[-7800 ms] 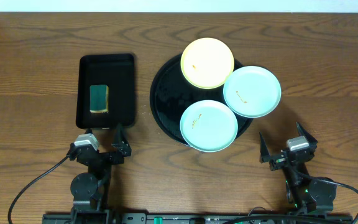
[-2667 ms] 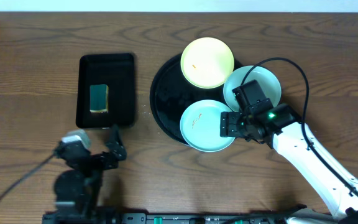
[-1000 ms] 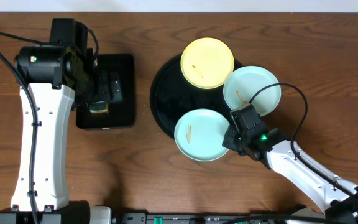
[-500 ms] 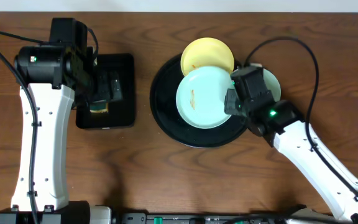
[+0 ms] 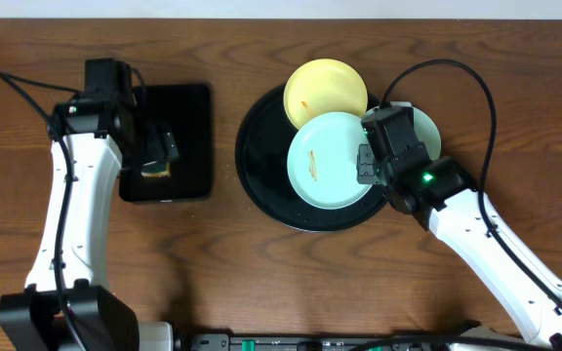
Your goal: Clean dirty plates on tray and stack at the side
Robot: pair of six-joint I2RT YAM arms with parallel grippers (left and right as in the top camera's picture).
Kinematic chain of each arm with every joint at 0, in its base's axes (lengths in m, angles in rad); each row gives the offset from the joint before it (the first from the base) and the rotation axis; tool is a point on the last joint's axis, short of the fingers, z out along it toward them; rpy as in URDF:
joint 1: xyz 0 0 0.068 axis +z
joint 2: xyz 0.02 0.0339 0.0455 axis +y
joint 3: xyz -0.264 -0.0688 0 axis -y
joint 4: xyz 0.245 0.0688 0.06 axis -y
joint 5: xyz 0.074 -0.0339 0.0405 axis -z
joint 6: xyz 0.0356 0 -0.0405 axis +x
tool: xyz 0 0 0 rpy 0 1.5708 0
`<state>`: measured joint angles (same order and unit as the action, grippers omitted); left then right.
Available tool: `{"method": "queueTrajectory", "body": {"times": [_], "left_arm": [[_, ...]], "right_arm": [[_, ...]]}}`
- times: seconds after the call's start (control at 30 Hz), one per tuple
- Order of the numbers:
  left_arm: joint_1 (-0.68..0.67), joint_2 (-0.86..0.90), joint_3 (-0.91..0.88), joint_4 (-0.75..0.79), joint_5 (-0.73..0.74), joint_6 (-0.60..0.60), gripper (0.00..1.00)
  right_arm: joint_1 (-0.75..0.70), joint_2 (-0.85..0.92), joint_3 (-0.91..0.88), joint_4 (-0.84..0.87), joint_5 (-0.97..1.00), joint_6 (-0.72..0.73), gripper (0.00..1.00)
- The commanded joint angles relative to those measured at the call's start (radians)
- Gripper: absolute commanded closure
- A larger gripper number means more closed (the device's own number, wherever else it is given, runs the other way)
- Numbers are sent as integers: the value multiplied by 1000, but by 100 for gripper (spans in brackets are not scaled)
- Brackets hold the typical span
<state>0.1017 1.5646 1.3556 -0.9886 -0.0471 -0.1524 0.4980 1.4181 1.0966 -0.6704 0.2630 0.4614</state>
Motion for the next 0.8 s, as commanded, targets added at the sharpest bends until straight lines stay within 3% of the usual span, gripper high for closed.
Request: {"method": "queueTrajectory", "body": {"times": [0.0, 0.1, 0.17, 0.67, 0.77], "left_arm": [[13, 15, -93, 112, 32, 56, 8], [13, 24, -145, 209, 32, 78, 19], [13, 39, -167, 260, 32, 78, 21], [13, 354, -169, 493, 31, 183, 12], [13, 374, -169, 496, 35, 182, 28]], "right_arm": [[6, 7, -6, 1, 17, -14, 99], [6, 23, -6, 1, 17, -14, 99], [6, 42, -6, 4, 17, -14, 99], [7, 48, -6, 7, 16, -14, 99], [7, 48, -6, 8, 17, -14, 99]]}}
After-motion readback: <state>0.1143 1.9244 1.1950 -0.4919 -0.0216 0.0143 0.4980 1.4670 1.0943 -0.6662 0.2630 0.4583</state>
